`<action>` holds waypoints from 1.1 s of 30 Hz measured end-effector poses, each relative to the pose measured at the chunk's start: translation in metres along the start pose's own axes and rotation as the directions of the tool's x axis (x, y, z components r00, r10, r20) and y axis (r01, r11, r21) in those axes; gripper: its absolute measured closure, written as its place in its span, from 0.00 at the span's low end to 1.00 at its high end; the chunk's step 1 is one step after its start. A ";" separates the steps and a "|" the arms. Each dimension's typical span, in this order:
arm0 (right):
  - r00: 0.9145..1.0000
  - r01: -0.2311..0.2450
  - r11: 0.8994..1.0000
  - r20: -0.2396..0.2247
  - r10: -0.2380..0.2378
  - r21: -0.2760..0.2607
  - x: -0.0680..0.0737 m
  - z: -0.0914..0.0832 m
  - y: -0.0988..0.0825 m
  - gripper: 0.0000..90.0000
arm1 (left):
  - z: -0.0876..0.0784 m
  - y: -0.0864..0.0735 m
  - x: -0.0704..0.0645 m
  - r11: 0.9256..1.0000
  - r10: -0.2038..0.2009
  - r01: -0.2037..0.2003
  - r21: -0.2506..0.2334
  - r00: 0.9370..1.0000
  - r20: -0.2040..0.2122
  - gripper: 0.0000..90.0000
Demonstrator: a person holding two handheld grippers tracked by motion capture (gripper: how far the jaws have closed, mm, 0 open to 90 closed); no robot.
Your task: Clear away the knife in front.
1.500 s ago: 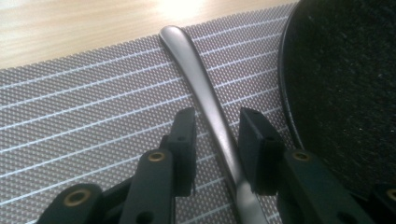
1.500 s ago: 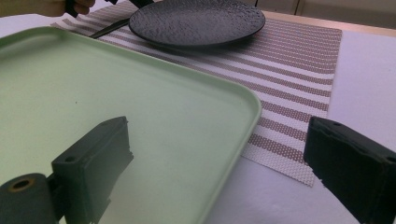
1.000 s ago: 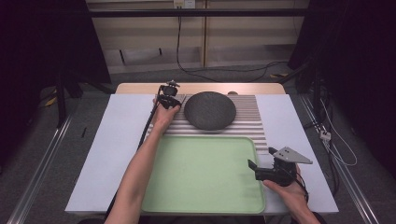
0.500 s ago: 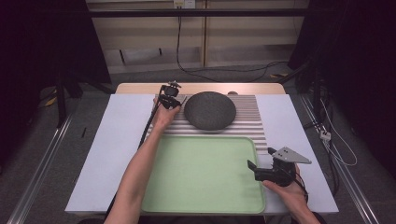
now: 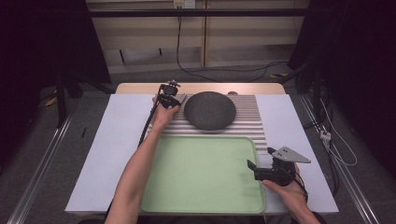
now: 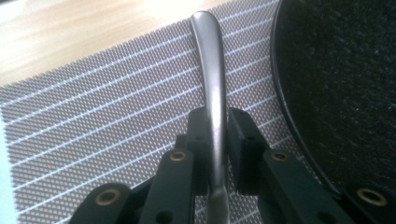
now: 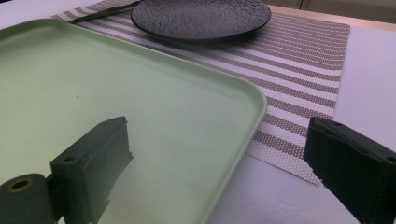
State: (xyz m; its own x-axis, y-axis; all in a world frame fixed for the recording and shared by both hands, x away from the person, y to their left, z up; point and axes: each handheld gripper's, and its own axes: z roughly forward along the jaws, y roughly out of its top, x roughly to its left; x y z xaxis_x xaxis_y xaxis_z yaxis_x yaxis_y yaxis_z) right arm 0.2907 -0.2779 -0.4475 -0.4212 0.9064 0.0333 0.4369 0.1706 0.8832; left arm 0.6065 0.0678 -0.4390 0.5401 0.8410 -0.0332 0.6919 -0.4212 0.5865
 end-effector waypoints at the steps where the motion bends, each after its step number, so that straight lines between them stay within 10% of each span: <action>1: 1.000 -0.003 1.000 0.000 0.003 0.000 0.000 0.000 0.000 0.08 | -0.001 0.001 0.000 1.000 0.006 -0.006 0.000 1.000 -0.009 0.89; 16: 1.000 0.001 1.000 0.003 -0.001 0.000 0.000 0.000 0.000 0.07 | -0.022 0.007 0.007 1.000 0.013 -0.013 -0.016 1.000 -0.001 0.89; 33: 1.000 0.002 1.000 0.005 -0.002 -0.003 0.000 -0.001 0.000 0.08 | -0.062 0.002 -0.015 0.995 0.075 -0.072 -0.074 0.996 0.050 0.89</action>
State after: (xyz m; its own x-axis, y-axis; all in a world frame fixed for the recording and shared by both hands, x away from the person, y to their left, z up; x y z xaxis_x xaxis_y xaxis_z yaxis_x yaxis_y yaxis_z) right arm 0.2900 -0.2777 -0.4468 -0.4182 0.9079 0.0291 0.4339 0.1716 0.8845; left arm 0.5698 0.0760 -0.3870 0.6140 0.7888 -0.0292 0.6138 -0.4539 0.6459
